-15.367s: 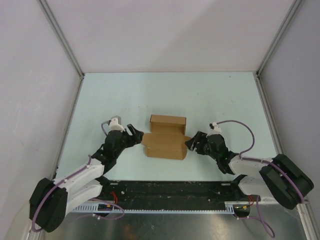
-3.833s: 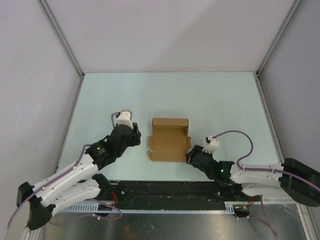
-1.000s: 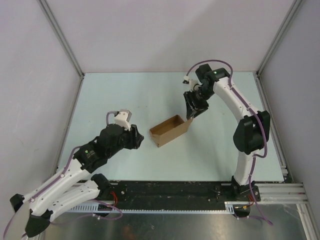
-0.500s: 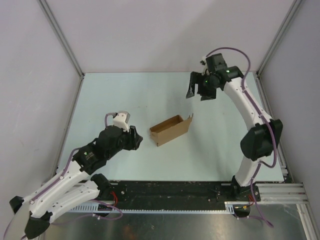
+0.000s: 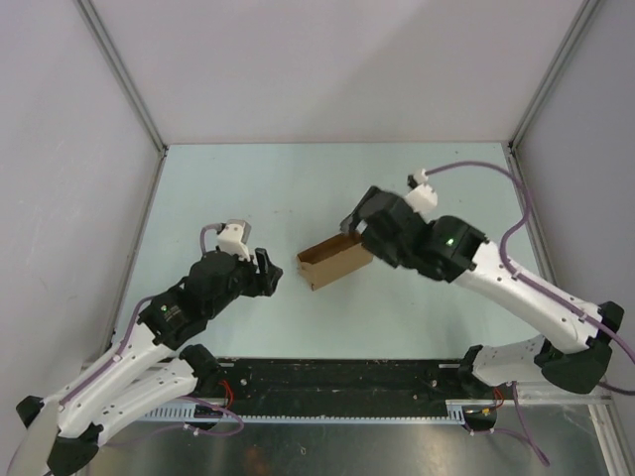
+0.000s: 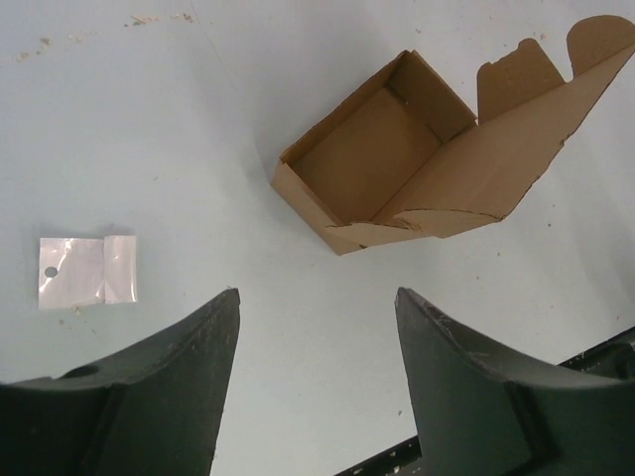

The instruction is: Fold the paper box

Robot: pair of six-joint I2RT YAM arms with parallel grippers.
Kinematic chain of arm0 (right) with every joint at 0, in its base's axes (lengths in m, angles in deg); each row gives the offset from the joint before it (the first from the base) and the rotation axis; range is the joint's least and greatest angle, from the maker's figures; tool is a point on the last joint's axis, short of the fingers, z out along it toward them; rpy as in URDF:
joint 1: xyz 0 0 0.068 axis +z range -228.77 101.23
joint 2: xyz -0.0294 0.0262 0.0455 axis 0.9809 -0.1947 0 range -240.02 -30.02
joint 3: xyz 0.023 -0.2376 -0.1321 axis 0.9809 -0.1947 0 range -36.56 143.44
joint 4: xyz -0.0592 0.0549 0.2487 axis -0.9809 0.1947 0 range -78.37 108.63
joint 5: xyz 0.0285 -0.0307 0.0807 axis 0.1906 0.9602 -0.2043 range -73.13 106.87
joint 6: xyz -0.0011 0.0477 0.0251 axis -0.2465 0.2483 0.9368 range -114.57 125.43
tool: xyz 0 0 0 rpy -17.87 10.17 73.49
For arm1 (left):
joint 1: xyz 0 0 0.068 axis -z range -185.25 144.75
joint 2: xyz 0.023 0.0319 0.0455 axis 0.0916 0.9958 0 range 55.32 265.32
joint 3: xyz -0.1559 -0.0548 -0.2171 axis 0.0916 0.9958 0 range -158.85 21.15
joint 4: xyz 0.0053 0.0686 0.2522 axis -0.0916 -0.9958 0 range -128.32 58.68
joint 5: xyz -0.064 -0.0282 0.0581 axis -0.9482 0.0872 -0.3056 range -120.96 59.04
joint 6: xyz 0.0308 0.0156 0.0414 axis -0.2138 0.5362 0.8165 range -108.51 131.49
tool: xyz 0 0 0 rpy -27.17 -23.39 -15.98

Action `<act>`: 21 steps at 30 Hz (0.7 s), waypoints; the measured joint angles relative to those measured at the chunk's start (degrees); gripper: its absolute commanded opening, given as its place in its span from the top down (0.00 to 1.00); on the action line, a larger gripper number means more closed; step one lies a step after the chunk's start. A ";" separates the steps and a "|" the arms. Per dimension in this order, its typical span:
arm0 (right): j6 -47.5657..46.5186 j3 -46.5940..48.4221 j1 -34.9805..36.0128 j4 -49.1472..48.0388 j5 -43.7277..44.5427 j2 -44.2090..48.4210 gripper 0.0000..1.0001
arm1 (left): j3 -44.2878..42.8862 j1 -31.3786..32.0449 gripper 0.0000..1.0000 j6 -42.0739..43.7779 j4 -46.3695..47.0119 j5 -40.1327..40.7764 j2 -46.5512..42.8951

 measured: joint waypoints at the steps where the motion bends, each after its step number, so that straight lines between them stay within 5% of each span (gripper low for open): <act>1: 3.96 -0.13 3.21 0.85 2.45 -0.42 0.10 | 0.00 -0.02 0.28 -0.02 0.00 0.17 -0.26; 9: 27.45 -0.90 11.96 8.15 12.92 -9.44 0.13 | 0.22 -0.11 0.26 -0.07 0.00 0.98 -1.46; 21: 31.56 -1.79 6.38 6.51 14.23 -13.40 0.31 | 0.42 -0.20 0.25 -0.15 0.00 1.09 -3.06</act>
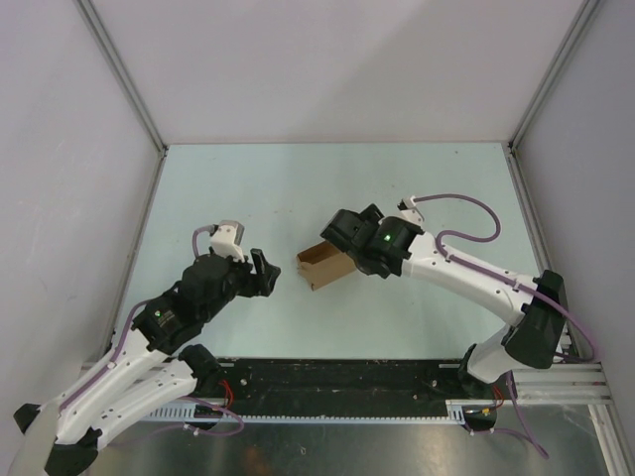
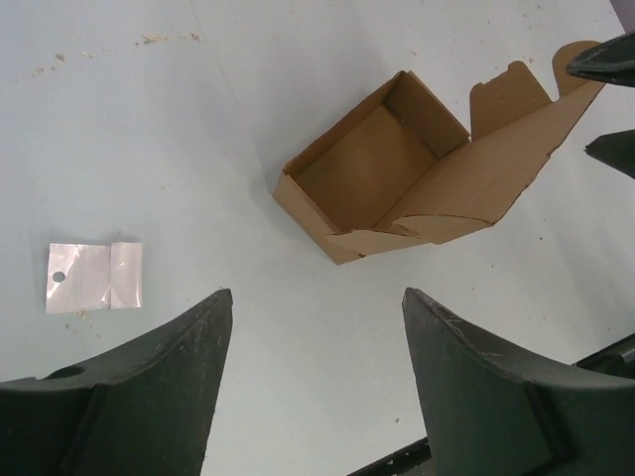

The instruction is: Fold the paper box

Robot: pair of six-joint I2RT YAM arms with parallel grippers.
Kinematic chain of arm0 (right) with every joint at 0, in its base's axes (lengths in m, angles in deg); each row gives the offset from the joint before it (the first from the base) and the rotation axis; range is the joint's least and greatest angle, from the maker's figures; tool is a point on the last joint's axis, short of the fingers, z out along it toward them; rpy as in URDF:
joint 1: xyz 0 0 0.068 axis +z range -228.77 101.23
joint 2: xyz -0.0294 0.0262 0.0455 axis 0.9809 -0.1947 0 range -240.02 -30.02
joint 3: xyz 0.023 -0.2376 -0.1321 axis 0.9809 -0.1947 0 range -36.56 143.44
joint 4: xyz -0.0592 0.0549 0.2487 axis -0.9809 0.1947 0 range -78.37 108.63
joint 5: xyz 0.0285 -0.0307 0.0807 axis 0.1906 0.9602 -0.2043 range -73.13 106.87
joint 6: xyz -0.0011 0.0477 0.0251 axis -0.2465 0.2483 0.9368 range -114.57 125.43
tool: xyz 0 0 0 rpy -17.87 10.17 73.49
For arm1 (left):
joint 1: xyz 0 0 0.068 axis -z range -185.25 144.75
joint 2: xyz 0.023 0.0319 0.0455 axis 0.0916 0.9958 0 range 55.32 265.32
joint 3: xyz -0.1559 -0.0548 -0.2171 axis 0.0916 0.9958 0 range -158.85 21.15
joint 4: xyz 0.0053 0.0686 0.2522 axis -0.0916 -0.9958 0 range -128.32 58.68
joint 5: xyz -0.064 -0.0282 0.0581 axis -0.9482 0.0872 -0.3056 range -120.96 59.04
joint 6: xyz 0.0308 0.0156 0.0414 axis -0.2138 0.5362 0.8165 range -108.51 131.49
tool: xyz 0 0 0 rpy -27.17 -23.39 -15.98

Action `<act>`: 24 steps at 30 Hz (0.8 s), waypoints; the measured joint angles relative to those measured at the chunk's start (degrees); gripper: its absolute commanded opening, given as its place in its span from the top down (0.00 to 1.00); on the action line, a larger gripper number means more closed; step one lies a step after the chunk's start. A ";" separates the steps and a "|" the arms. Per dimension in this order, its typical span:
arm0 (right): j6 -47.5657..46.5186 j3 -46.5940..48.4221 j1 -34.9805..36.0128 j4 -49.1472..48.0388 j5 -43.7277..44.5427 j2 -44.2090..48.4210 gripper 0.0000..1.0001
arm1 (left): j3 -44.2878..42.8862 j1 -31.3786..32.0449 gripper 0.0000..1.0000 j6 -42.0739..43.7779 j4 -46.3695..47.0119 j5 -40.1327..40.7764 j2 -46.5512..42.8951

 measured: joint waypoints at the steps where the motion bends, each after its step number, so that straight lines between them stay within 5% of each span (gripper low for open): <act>1: -0.11 -0.31 -0.46 -0.48 -0.26 -0.13 0.32 | 0.00 -0.04 0.25 0.00 0.00 0.00 0.00; 12: -2.69 -2.67 -1.64 -4.13 -3.02 -1.62 0.63 | 0.00 -0.04 0.25 0.00 0.00 0.35 -0.13; 24: -8.17 -3.82 -1.70 -10.14 -4.37 -1.64 0.83 | 0.00 -0.09 0.24 0.02 0.00 1.03 -0.44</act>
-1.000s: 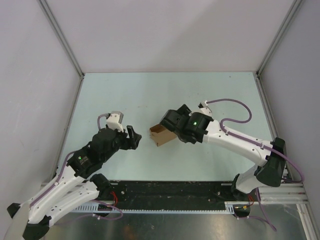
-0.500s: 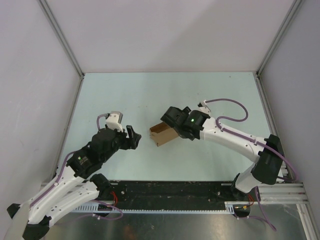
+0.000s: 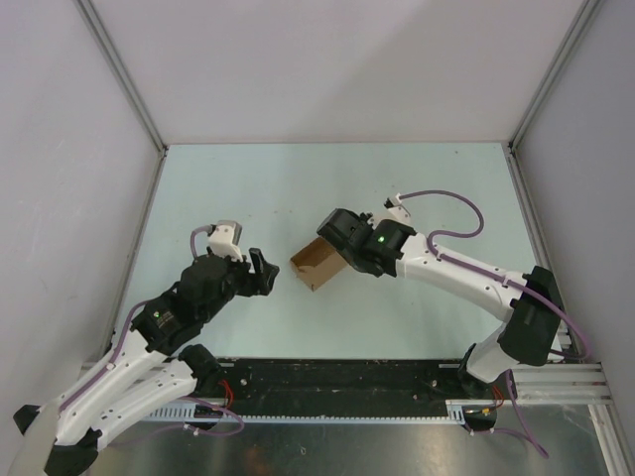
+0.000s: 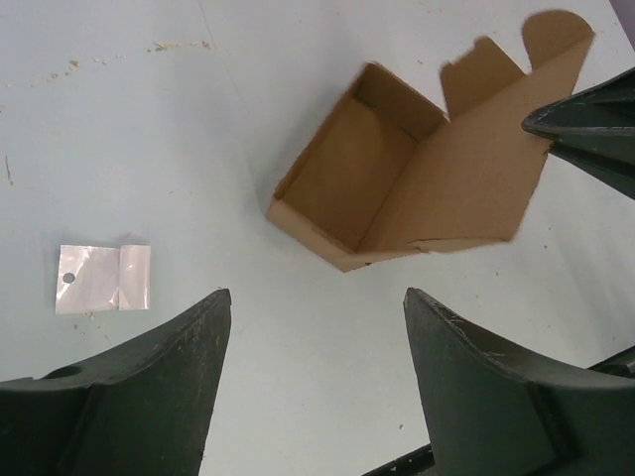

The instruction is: Fold the paper box

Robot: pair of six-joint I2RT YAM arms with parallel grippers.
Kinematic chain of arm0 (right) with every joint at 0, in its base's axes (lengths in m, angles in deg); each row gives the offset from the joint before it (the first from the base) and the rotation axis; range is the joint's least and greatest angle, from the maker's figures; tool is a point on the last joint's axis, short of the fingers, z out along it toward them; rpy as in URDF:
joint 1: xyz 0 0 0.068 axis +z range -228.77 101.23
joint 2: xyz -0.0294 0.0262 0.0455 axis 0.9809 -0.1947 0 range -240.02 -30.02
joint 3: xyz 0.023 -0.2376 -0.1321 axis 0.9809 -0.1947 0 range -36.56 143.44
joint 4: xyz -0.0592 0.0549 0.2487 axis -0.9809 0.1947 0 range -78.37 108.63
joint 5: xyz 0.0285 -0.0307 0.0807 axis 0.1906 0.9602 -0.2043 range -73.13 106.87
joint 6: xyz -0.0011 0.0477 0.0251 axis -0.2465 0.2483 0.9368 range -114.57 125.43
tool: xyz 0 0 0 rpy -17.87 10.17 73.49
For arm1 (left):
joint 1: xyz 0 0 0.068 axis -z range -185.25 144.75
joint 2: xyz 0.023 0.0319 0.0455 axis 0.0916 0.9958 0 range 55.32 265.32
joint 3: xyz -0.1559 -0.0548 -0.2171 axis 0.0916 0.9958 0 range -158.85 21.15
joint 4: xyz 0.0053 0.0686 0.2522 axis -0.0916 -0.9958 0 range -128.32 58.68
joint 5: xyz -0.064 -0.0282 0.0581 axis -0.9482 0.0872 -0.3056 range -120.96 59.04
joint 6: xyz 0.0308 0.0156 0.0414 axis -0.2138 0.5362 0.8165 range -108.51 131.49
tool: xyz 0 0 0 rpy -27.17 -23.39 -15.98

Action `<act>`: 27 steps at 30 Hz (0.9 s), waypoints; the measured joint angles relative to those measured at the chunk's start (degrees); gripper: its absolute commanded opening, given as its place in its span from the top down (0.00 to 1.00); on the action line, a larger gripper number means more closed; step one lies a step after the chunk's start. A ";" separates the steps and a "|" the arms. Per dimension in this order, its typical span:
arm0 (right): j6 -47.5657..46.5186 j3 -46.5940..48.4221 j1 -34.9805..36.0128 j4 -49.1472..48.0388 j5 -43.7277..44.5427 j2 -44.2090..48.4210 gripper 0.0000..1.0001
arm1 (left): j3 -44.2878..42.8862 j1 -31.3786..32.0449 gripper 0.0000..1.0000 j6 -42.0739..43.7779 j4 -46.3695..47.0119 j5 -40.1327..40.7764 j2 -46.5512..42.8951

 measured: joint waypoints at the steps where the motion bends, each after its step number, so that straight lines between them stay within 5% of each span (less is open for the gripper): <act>1: -0.37 0.00 0.00 -0.31 -0.09 0.00 0.84 | 0.00 0.00 0.24 0.00 0.00 0.13 0.00; 13: -6.62 -0.48 -1.68 -1.95 -2.45 0.28 0.88 | 0.00 -0.04 0.24 0.02 0.00 0.15 0.13; 16: -12.96 -0.74 -4.33 -2.67 -3.96 1.99 0.87 | 0.00 -0.07 0.24 0.02 0.00 0.15 0.09; 18: -19.23 -0.74 -6.86 -3.56 -6.21 4.02 1.00 | 0.00 -0.07 0.24 0.04 0.00 0.13 0.13; 27: -46.73 -0.74 -23.74 -3.61 -25.66 13.86 1.00 | 0.00 -0.24 0.23 0.11 0.00 0.09 1.64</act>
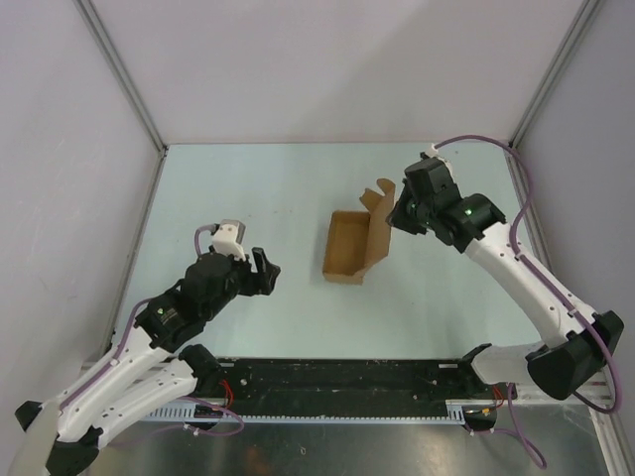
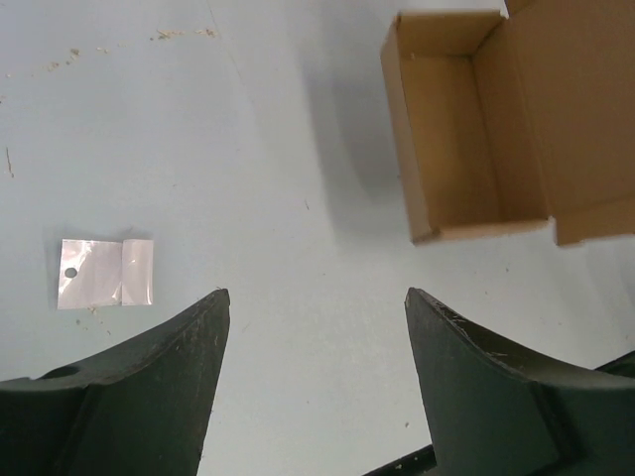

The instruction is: Fold the paper box

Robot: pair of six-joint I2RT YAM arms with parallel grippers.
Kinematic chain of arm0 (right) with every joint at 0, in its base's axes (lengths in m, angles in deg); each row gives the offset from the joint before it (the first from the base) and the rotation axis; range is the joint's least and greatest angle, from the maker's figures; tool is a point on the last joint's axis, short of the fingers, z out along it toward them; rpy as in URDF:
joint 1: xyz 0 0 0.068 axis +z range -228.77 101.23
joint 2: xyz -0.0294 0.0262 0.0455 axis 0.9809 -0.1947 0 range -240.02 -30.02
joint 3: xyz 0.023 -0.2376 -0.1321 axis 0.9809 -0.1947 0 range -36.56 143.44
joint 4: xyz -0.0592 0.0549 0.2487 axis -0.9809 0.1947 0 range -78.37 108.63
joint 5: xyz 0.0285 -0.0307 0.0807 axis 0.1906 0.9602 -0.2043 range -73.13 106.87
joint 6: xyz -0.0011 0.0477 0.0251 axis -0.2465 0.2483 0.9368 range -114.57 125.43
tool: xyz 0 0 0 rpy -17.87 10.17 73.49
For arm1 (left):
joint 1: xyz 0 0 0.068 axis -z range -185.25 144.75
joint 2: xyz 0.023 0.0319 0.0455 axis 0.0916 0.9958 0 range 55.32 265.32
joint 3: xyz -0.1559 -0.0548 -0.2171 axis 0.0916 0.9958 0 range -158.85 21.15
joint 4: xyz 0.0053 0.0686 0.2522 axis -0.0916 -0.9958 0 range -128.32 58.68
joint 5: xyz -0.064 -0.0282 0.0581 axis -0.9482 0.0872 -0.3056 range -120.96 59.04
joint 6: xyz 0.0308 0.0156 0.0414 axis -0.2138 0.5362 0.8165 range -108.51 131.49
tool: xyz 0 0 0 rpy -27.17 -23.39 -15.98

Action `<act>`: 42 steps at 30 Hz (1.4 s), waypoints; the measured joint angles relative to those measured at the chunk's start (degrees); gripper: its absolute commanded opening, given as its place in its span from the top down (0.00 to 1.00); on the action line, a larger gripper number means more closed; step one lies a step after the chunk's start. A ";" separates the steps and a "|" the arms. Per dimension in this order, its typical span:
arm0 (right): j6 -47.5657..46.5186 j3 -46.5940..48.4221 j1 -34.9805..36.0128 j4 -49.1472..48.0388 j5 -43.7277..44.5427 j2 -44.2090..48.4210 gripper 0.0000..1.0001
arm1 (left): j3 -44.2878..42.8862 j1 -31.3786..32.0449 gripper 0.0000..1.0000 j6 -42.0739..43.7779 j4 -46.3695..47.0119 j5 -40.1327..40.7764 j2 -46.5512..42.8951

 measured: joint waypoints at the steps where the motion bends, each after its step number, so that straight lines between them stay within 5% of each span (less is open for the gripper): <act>1: -3.06 0.00 -0.35 0.28 -1.99 0.59 1.00 | 0.00 -0.04 0.23 0.00 0.00 -0.04 0.28; 9: -20.41 0.00 0.59 5.40 -12.59 -1.40 0.98 | 0.00 -0.15 0.23 0.00 -0.04 -0.44 0.57; 21: -26.16 -1.70 7.39 7.37 -4.85 -2.71 0.50 | 0.00 -0.26 0.20 -0.61 -0.92 -0.33 0.24; 34: -22.38 -2.34 6.99 2.91 0.55 11.47 0.40 | -0.79 -2.45 0.06 -7.67 -6.71 9.11 3.26; 42: -19.56 -0.98 16.24 -1.44 -0.26 2.95 0.40 | -3.15 -6.47 0.07 -8.02 -7.61 9.44 6.86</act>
